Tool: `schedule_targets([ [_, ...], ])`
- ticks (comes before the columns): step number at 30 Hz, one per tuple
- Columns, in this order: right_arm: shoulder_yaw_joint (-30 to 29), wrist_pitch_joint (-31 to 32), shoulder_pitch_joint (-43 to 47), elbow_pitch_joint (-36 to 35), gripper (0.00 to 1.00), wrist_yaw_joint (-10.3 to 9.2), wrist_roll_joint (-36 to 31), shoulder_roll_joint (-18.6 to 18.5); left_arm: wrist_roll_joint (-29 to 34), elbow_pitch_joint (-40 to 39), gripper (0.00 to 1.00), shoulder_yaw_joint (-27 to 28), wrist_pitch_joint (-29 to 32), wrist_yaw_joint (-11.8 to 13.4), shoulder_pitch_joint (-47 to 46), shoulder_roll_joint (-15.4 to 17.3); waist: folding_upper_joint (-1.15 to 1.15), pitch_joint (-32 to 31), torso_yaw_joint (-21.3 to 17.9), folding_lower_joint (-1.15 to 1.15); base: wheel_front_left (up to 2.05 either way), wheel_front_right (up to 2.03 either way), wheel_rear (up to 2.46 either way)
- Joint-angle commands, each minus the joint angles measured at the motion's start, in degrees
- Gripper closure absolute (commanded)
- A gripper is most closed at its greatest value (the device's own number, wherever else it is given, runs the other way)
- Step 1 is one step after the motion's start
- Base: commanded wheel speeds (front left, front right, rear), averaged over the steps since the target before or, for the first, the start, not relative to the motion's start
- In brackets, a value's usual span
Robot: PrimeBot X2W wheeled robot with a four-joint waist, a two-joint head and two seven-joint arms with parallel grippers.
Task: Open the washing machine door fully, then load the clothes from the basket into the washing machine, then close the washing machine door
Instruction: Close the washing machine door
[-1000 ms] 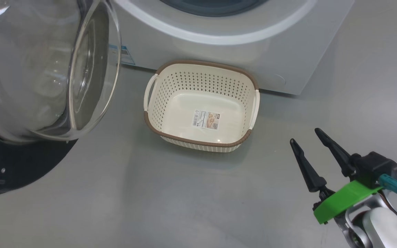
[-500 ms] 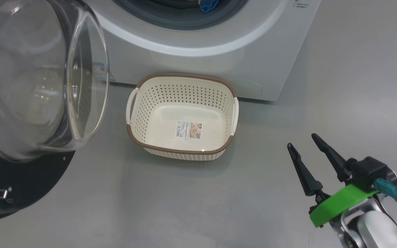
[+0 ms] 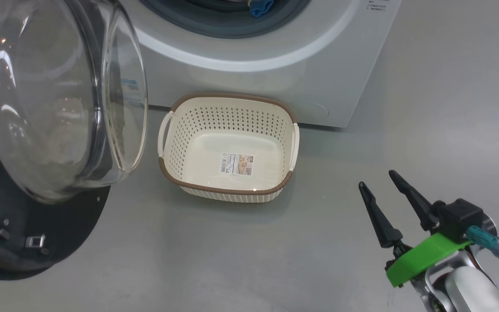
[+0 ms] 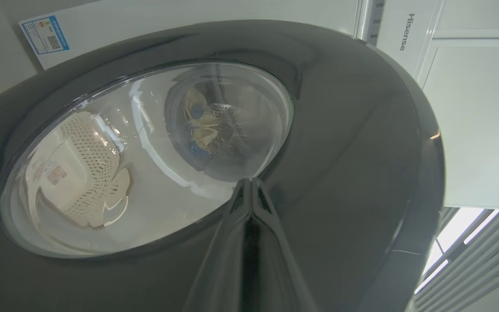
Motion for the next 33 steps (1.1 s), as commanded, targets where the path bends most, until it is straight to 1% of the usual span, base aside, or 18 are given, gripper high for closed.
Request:
schedule_targets([
  [1, 0.65, -0.99, -1.64, -1.32, 0.00, 0.21, 0.37, -0.26, -0.45, -2.85, 1.00, 0.56, 1.36, -0.71, 0.11, 2.66, 0.00, 0.01, 0.15, 0.00, 0.00, 0.00, 0.00],
  [6, 0.46, -1.21, -1.56, -1.11, 0.00, 0.21, 0.51, -0.02, -1.39, -4.58, 1.00, -0.62, 2.49, -0.98, 0.09, 1.06, 0.00, 0.12, 0.73, 0.00, 0.00, 0.00, 0.00],
  [11, 0.55, -1.37, -1.73, -0.82, 0.00, 0.21, 0.58, 0.17, -2.07, -5.89, 1.00, -2.14, 2.63, -2.28, -0.41, -1.52, 0.00, -0.03, 1.10, 0.00, 0.00, 0.00, 0.00],
  [14, 0.87, -1.45, -2.08, -0.62, 0.00, 0.21, 0.67, 0.38, -2.18, -6.40, 1.00, -2.97, 2.28, -3.34, -0.91, -3.00, 0.00, -0.25, 0.85, 0.00, 0.00, 0.00, 0.00],
  [16, 0.97, -1.48, -2.17, -0.57, 0.00, 0.21, 0.72, 0.42, -2.32, -6.39, 1.00, -3.11, 2.04, -3.60, -1.22, -3.53, 0.00, -0.27, 0.71, 0.00, 0.00, 0.00, 0.00],
  [21, 1.17, -1.74, -2.47, -0.14, 0.00, 0.21, 0.98, 0.64, -2.28, -6.09, 1.00, -4.25, 0.93, -5.06, -2.54, -5.78, 0.00, -0.39, -0.58, 0.00, 0.00, 0.00, 0.00],
  [25, 1.10, -1.99, -2.56, 0.26, 0.00, 0.21, 1.15, 0.90, -2.05, -5.13, 1.00, -5.19, -0.60, -7.14, -4.06, -8.01, 0.00, -0.46, -1.73, 0.00, 0.00, 0.00, 0.00],
  [29, 1.07, -2.19, -2.65, 0.59, 0.00, 0.21, 1.18, 1.14, -1.00, -3.24, 1.00, -6.69, -2.77, -10.22, -5.67, -10.76, 0.00, -0.52, -2.77, 0.00, 0.00, 0.00, 0.00],
  [33, 1.23, -2.35, -2.94, 0.98, 0.00, 0.21, 1.21, 1.46, -0.55, -1.31, 1.00, -8.51, -4.24, -12.40, -6.54, -13.36, 0.00, -0.62, -4.19, 0.00, 0.00, 0.00, 0.00],
])
